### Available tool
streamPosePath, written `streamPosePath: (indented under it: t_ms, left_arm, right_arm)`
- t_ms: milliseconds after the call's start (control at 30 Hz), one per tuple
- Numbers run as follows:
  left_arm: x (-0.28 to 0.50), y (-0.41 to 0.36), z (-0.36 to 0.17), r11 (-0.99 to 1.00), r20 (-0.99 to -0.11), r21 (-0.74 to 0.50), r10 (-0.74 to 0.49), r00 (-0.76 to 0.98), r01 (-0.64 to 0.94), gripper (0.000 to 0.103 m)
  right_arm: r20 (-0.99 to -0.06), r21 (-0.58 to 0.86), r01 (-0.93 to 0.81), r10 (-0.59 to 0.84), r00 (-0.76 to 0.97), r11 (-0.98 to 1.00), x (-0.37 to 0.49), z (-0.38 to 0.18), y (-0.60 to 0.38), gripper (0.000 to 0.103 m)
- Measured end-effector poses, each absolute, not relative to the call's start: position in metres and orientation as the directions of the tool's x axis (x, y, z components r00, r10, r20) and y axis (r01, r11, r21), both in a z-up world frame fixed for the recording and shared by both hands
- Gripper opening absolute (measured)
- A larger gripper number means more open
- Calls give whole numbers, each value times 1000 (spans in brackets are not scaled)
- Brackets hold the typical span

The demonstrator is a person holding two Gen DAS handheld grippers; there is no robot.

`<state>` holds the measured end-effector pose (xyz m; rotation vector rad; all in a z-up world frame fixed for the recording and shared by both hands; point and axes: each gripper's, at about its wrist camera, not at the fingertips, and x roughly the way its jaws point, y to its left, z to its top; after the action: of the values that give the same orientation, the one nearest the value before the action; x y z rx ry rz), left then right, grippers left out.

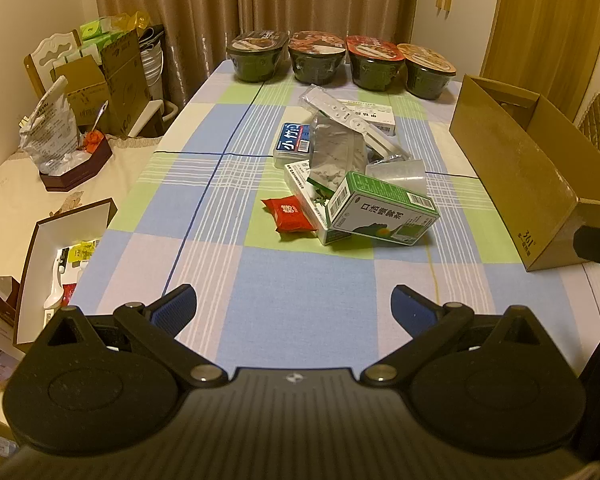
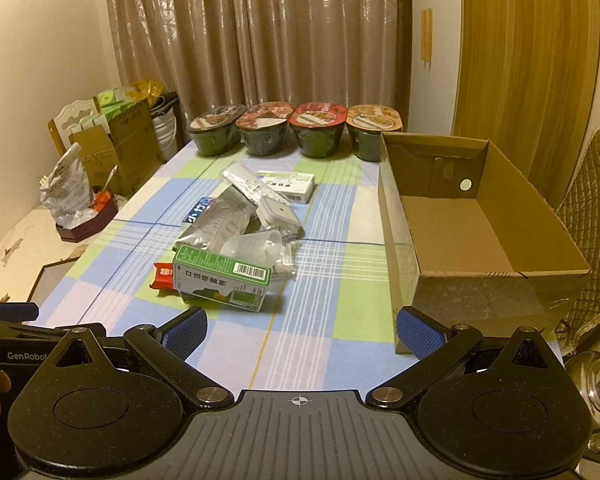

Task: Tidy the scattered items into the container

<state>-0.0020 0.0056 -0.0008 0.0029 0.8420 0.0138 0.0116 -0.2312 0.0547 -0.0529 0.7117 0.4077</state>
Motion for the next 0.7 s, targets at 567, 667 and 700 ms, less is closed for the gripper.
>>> streamPosePath:
  t_ms: [567, 667, 700]
  left_arm:
    - [-2, 7, 0, 1000, -746, 6, 12, 665, -11, 102]
    - [-2, 7, 0, 1000, -746, 6, 13, 665, -12, 102]
    - [-2, 7, 0, 1000, -746, 6, 12, 666, -12, 102]
  right_arm:
    - [-646, 85, -396, 353, 677, 914, 12, 55, -231, 103]
    - [-647, 84, -397, 353, 676, 914, 12, 55, -231, 103]
    - [-647, 83, -397, 353, 676, 914, 11, 55, -231, 103]
